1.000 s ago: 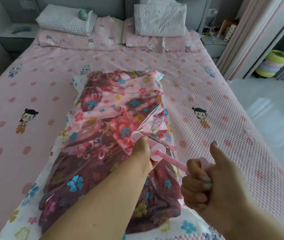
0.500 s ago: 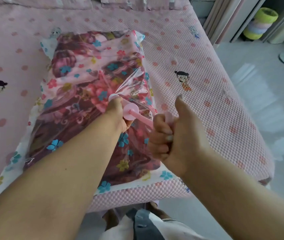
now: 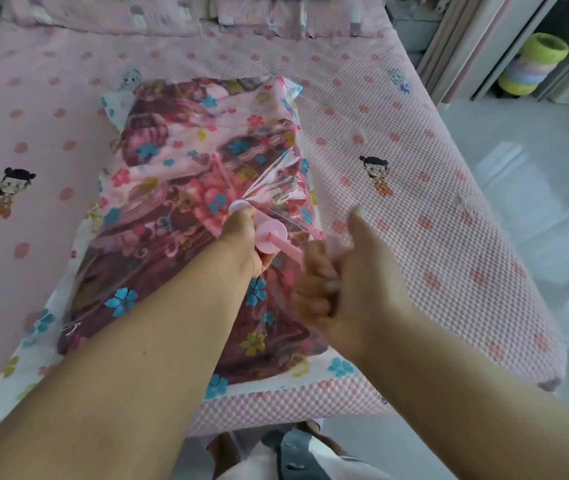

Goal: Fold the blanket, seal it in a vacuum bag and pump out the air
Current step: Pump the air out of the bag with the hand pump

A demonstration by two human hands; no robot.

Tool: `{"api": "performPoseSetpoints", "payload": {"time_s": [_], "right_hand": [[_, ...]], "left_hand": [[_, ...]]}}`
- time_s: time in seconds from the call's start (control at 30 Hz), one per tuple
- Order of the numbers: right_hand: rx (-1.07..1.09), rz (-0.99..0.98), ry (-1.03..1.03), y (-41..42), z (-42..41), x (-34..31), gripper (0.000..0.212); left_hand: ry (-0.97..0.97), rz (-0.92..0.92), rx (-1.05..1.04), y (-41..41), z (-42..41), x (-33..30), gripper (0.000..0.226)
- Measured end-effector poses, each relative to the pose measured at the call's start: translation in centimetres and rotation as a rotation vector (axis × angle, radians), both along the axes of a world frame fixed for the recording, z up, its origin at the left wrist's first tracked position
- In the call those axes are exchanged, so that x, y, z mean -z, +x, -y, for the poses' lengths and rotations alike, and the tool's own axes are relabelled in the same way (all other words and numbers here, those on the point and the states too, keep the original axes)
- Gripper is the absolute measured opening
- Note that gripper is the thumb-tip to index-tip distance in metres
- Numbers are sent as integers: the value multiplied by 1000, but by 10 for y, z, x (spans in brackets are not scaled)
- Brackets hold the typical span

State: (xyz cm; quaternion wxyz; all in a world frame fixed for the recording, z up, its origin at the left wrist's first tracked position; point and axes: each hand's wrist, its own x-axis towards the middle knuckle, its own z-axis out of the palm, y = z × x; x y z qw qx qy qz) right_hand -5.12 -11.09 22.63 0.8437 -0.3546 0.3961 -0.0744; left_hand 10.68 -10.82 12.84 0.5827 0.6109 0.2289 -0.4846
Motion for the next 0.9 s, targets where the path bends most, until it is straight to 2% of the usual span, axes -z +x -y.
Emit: {"api": "performPoseSetpoints", "payload": {"time_s": [0.07,0.13,0.33,0.4,0.5,0.6,0.63,0.7,0.77,0.83,0.9], "right_hand": [[12,-84,-75,34,6,12,68],[-47,-37,-131,41,5,18,64],[-98,89,45,-32,-11,-10,71],[-48,95,27,-21,-7,-8,72],[24,-98,-66,28,8,10,69],[-55,-42,-175,45,12,20,64],[-77,-13,-177,38,10,19,64],[-93,21,-43,13,3,4,68],[-116,52,44,-14,-6,-8,71],[-72,89,34,-21,-9,-8,71],[9,-23,-9,1,-3,2,72]], "left_hand": [[-42,13,30,-1,0,0,28],[-42,35,58,-3,-3,-1,40],[-30,22,72,2,-3,2,22],[-42,26,63,3,-3,0,20],[-24,-21,31,3,1,-3,25],[-42,21,76,0,3,-6,41],[-38,31,72,0,3,-7,37],[-3,-2,37,2,0,-5,23],[5,-7,42,4,-4,-3,23],[-17,10,49,5,-3,-1,24],[-35,-14,13,2,-2,-3,26]]}}
